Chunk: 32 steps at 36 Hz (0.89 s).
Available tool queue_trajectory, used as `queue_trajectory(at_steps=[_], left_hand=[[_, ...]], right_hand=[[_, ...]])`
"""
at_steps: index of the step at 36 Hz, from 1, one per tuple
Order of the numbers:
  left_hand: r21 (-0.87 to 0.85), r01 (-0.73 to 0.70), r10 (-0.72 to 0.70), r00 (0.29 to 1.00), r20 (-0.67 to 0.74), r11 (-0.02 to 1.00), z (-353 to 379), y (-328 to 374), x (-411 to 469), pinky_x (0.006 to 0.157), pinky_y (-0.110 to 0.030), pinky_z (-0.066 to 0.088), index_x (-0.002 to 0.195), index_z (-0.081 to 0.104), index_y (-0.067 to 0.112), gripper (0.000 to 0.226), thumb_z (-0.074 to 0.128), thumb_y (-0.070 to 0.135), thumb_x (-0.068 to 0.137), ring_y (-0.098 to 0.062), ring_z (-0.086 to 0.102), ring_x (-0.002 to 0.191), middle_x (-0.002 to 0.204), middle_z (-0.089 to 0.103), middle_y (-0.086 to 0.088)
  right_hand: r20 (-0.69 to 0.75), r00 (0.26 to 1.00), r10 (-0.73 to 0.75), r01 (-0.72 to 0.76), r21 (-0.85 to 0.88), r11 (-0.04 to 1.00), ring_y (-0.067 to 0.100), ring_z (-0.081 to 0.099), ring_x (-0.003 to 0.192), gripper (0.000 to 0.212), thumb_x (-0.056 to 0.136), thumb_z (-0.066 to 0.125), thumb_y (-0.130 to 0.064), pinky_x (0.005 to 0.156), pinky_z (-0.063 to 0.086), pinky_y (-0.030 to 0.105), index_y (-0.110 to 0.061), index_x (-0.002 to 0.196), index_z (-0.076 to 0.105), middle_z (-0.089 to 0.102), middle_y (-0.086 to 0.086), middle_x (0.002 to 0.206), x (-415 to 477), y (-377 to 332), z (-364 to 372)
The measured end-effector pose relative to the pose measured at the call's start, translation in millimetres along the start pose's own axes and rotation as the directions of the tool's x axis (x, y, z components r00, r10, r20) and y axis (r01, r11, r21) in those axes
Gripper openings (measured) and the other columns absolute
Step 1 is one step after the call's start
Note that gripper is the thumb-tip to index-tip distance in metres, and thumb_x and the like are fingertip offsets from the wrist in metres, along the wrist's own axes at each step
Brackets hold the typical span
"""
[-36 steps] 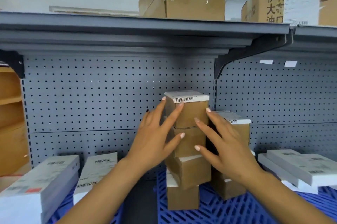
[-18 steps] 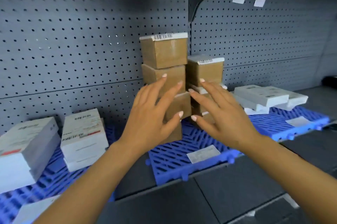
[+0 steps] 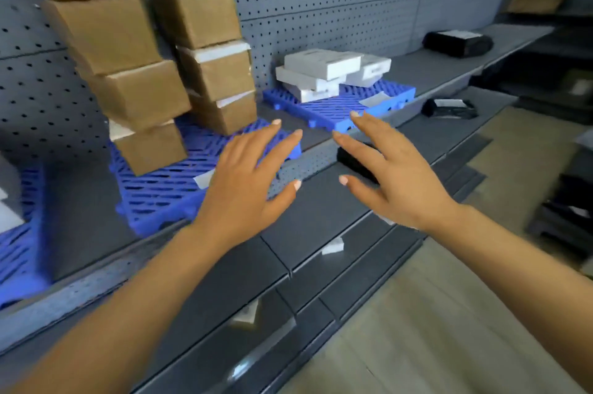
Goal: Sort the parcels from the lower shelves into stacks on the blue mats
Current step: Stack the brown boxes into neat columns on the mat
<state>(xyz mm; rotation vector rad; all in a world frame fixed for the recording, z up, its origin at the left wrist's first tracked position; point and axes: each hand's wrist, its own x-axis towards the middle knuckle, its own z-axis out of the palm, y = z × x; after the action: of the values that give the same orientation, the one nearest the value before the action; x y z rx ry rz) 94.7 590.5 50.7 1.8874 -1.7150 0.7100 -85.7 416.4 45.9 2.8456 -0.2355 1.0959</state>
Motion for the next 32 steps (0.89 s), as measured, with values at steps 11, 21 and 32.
queue_trajectory(at_steps=[11,21,32], left_hand=[[-0.173,0.072,-0.030,0.973,0.230,0.982,126.1,136.5,14.1,0.106,-0.040,0.032,0.140,0.047,0.015,0.058,0.048,0.044,0.089,-0.027,0.045,0.122,0.142,0.046,-0.010],[-0.192,0.183,-0.076,0.884,0.462,0.964,212.7,198.7,10.1,0.108,-0.043,0.030,0.140,0.044,0.018,0.061,0.041,0.050,0.088,-0.024,0.044,0.127,0.144,0.045,-0.007],[-0.164,0.220,-0.077,0.789,0.609,0.961,303.7,193.2,44.4,0.110,-0.041,0.029,0.144,0.041,0.019,0.068,0.036,0.054,0.085,-0.024,0.040,0.132,0.146,0.042,-0.007]], right_hand=[[0.173,0.977,0.125,-0.126,-0.005,0.992,0.036,0.037,0.136,0.054,0.094,0.049,-0.040,0.103,0.039,0.052,-0.020,0.143,0.035,0.042,0.018,0.144,-147.0,102.0,-40.4],[0.379,0.869,0.318,-0.314,-0.074,0.946,0.035,0.045,0.130,0.056,0.090,0.046,-0.043,0.103,0.038,0.047,-0.018,0.140,0.044,0.050,0.014,0.138,-239.2,170.0,-43.8],[0.543,0.730,0.415,-0.435,-0.098,0.895,0.037,0.051,0.124,0.058,0.087,0.039,-0.047,0.098,0.043,0.052,-0.020,0.138,0.047,0.054,0.015,0.135,-256.6,236.2,14.5]])
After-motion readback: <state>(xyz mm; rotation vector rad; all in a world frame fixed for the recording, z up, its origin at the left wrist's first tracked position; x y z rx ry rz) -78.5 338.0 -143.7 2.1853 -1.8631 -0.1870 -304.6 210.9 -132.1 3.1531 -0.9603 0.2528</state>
